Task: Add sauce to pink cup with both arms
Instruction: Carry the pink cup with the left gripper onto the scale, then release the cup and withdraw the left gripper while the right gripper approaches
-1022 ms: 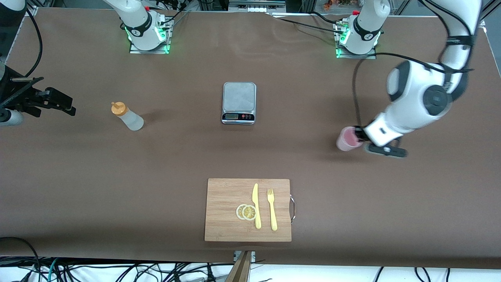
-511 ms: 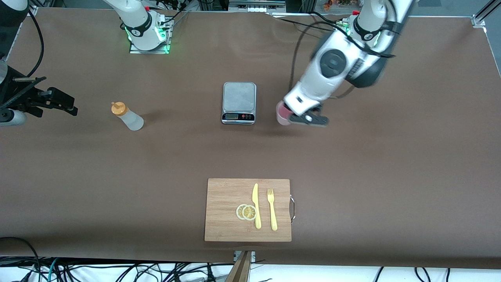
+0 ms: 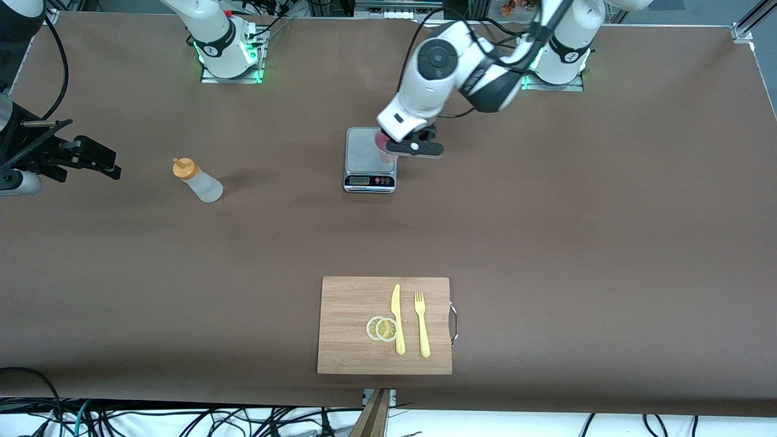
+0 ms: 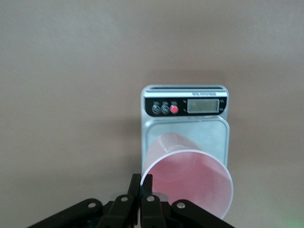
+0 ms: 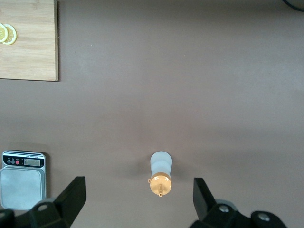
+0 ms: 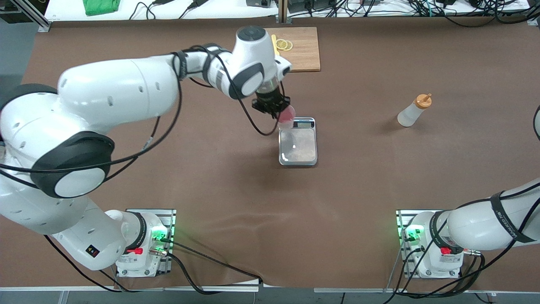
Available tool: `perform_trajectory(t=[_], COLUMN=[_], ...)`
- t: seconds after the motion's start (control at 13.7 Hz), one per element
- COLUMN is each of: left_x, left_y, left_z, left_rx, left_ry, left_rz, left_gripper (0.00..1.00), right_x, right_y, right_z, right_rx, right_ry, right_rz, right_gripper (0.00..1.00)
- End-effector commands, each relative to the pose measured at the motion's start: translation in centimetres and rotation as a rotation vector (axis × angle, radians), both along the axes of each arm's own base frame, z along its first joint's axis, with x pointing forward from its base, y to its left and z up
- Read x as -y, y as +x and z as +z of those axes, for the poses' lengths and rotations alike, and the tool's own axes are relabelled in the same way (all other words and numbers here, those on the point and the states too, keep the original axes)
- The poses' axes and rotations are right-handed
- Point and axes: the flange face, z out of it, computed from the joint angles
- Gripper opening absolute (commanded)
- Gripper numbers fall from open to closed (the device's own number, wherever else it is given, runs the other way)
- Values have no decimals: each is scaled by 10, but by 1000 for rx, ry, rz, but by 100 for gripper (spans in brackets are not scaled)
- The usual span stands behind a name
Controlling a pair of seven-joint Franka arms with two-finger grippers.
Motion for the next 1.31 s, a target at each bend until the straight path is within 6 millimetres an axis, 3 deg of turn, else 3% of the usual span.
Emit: perform_trajectory(t=[0.0, 0.66, 1.02, 1.09, 1.17, 1.24], left_x=[30, 40, 43, 43, 43, 44], left_y=[-17, -24, -25, -25, -25, -18], left_z=[-16, -40, -53, -54, -54, -42], left_rx=[-2, 3, 4, 3, 0, 13], left_ry=[-19, -10, -14, -15, -16, -32], left_rz=[26, 21, 25, 26, 30, 36], left_gripper=[0, 0, 0, 9, 43, 99], right_x=[4, 3, -20, -21, -21, -17], right_y=[1, 2, -8, -9, -9, -9], right_z=[3, -5, -11, -15, -18, -22], right_rx=[8, -14, -71, -75, -76, -76], right_ry=[-9, -11, 27, 48, 65, 94], right_rz=[-6, 33, 346, 387, 437, 499], right_gripper=[100, 100, 100, 100, 100, 100])
